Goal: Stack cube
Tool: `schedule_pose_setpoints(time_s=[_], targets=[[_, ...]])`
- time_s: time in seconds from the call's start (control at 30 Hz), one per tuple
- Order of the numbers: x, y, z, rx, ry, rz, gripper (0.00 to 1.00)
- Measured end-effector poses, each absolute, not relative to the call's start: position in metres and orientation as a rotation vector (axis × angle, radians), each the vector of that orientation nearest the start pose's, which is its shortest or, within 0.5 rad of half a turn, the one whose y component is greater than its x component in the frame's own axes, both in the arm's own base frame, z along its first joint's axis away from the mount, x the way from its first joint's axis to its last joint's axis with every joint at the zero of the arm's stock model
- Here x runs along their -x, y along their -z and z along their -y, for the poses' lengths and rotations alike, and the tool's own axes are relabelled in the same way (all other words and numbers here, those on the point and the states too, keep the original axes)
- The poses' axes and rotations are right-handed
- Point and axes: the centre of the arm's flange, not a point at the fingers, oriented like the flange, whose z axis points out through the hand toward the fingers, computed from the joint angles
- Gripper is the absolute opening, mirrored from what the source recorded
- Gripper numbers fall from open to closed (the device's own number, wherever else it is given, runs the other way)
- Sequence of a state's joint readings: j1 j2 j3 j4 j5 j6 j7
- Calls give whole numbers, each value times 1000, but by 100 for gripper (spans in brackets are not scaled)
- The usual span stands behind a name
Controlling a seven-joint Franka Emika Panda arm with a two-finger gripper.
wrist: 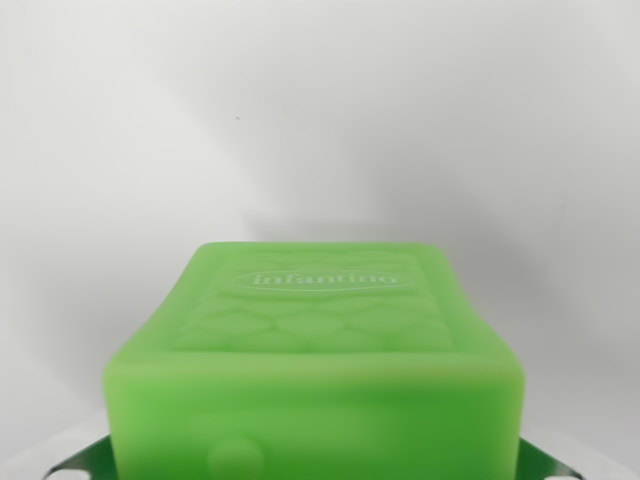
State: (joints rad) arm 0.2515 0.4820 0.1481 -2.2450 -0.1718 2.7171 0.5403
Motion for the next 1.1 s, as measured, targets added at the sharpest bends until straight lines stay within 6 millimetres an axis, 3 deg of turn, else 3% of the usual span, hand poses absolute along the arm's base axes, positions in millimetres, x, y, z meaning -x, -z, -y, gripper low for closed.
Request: schedule_pose_setpoints(time_s=[0.6,1.1], targets=[[-492,-204,-218,3142,12,-1,0],[-499,-208,-194,3143,6,-27,0]])
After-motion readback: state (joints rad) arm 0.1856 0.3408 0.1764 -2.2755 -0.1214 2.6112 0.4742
